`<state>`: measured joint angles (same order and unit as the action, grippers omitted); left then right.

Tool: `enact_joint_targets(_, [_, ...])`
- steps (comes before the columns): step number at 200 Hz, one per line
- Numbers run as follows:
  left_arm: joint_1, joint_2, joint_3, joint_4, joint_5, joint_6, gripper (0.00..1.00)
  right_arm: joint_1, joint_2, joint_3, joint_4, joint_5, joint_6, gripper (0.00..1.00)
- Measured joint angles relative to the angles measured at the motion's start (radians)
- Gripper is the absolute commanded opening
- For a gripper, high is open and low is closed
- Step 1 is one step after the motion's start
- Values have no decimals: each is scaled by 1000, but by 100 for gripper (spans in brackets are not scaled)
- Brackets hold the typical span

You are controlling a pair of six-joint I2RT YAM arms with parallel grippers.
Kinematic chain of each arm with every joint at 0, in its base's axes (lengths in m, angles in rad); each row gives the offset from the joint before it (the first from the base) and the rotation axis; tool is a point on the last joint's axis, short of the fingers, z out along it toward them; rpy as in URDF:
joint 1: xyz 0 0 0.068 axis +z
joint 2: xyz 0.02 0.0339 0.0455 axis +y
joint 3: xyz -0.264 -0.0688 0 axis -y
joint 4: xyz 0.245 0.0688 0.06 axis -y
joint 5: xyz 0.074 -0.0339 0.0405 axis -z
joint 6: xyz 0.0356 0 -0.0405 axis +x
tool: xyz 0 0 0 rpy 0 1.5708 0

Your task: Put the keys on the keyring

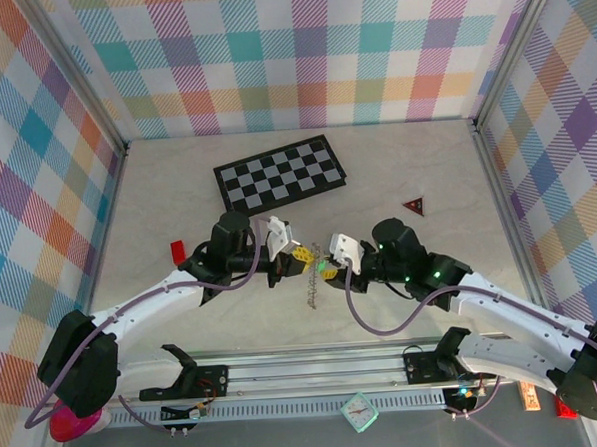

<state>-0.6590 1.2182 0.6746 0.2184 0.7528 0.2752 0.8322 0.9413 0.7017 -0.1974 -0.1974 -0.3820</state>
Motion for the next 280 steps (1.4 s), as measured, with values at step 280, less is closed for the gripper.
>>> enact_joint_targets(280, [0, 17, -3, 46, 2, 32, 0, -101, -57, -5, 40, -164, 45, 35])
